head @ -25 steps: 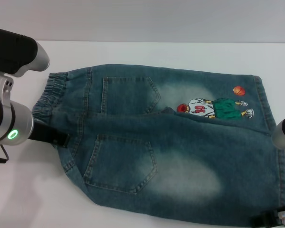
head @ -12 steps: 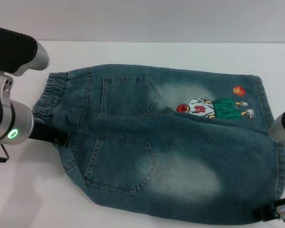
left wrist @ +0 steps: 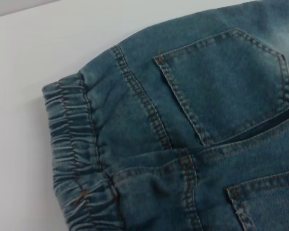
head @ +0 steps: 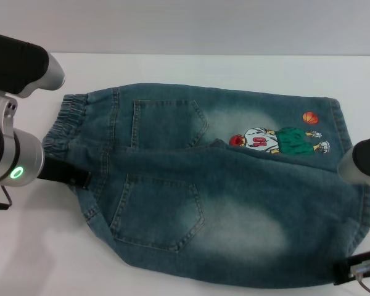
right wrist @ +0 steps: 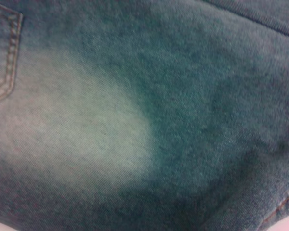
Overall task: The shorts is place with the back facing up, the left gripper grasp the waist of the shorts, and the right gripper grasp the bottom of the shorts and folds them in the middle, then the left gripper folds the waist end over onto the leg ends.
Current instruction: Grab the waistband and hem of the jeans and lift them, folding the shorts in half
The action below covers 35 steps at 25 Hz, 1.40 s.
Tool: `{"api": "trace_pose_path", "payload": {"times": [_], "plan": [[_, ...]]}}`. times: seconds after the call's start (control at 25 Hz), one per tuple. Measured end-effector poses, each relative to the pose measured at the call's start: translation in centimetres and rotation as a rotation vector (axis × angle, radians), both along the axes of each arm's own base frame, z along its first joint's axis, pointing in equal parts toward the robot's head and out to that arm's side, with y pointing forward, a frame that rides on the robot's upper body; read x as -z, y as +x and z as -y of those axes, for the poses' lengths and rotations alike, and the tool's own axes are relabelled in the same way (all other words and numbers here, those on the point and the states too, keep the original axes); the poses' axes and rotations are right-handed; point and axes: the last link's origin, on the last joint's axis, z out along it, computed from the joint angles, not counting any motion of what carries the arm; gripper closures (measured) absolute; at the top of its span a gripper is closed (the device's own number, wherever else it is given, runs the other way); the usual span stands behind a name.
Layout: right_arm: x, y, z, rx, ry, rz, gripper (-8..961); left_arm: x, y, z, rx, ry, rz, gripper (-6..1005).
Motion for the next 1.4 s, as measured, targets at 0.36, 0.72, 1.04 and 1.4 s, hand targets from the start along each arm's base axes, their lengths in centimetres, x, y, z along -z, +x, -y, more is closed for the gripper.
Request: {"api": "trace_pose_path", "payload": {"times": [0.36,0.72,1.04,1.4], "plan": [[-0.8,-1.8,-0.8,-0.096,0.063,-0.039,896,-0.2,0.1,-0.3,0.012,0.026,0.012,994],[-2.3,-1.9,-2.5,-0.191,0.187,0.003,897,-1.1,0.1,-1.0,0.037,0.092,0.038,993],[-2.9,-2.3,-5.0,-0.391,0.380,0.026,895,-1.9,0.6,-2.7,0.110,0.215,0.103,993],[-2.8,-0.7,-6.0,-0.484,0.519,-0.023,892,-1.8,0.0,-4.4,0.156,0.321,0.175,993]]}}
